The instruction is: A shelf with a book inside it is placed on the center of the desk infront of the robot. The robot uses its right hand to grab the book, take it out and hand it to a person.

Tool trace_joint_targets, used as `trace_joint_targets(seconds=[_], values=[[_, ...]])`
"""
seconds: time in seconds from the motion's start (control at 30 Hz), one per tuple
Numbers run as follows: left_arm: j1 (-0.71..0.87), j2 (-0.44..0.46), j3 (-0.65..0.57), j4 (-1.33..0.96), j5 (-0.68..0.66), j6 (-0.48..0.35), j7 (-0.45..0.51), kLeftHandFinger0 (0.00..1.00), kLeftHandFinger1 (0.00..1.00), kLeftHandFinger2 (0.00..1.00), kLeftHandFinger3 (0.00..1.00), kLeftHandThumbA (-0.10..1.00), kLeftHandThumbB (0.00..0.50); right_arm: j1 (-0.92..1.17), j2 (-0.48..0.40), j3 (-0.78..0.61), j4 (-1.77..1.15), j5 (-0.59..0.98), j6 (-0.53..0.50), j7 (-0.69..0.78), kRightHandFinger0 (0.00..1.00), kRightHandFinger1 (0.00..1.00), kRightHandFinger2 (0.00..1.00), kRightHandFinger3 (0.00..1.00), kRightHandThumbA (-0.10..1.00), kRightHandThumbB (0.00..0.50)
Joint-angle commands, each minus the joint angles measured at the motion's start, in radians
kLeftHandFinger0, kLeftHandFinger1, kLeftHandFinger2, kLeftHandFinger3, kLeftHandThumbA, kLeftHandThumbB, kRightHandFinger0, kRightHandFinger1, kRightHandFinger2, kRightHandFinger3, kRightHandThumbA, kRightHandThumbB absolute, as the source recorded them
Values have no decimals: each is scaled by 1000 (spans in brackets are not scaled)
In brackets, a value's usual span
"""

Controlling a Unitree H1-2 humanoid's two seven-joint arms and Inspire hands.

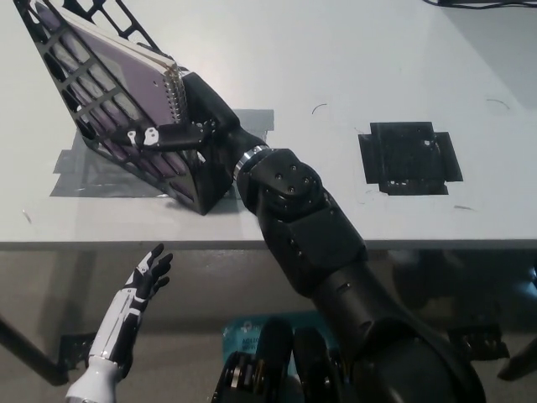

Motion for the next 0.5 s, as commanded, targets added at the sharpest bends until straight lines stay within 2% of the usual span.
trace_joint_targets(seconds=[0.0, 0.07, 0.1, 0.13, 0.17, 0.2, 0.23, 0.27, 0.3, 0.33, 0.47], values=[[-21, 13, 5, -26, -15, -18, -13, 1000, 1000, 1000, 1000, 1000, 273, -68, 18, 4, -8, -25, -58, -20, 1000, 1000, 1000, 1000, 1000, 365], [-23, 11, 4, -25, -10, -17, -12, 1000, 1000, 1000, 1000, 1000, 275, -70, 13, 12, -8, -39, -51, -26, 1000, 1000, 1000, 1000, 1000, 292], [-25, 11, 2, -25, -6, -17, -11, 1000, 1000, 1000, 1000, 1000, 270, -71, 12, 5, -10, -34, -33, -34, 971, 971, 969, 1000, 1000, 292], [-26, 12, 1, -24, -4, -18, -12, 1000, 1000, 1000, 1000, 1000, 269, -71, 11, 5, -13, -39, -20, -43, 715, 684, 687, 757, 1000, 240], [-26, 14, 0, -25, 0, -16, -12, 1000, 1000, 1000, 1000, 1000, 275, -71, 9, 16, -18, -63, -8, -66, 490, 441, 441, 515, 1000, 204], [-27, 15, -1, -26, 2, -15, -13, 1000, 1000, 1000, 1000, 1000, 275, -71, 8, 19, -20, -73, -6, -74, 339, 315, 337, 402, 1000, 186], [-28, 17, -1, -27, 1, -16, -14, 1000, 1000, 1000, 1000, 1000, 268, -71, 13, 18, -30, -85, 0, -105, 37, 34, 35, 47, 1000, 131], [-29, 16, -1, -29, 2, -15, -15, 1000, 1000, 1000, 1000, 1000, 268, -69, 17, 18, -40, -100, 1, -136, 1, 1, 1, 2, 1000, 101], [-29, 16, -1, -29, 2, -14, -14, 1000, 1000, 1000, 1000, 1000, 268, -69, 18, 18, -43, -104, -1, -143, 1, 1, 1, 2, 1000, 101], [-30, 16, -2, -30, 7, -11, -13, 1000, 1000, 1000, 1000, 1000, 269, -67, 22, 17, -53, -109, 1, -156, 0, 0, 0, 0, 1000, 77], [-25, 19, -2, -32, 17, -13, -11, 1000, 1000, 1000, 1000, 1000, 273, -60, 31, 9, -74, -106, -6, -169, 0, 0, 0, 0, 1000, 65]])
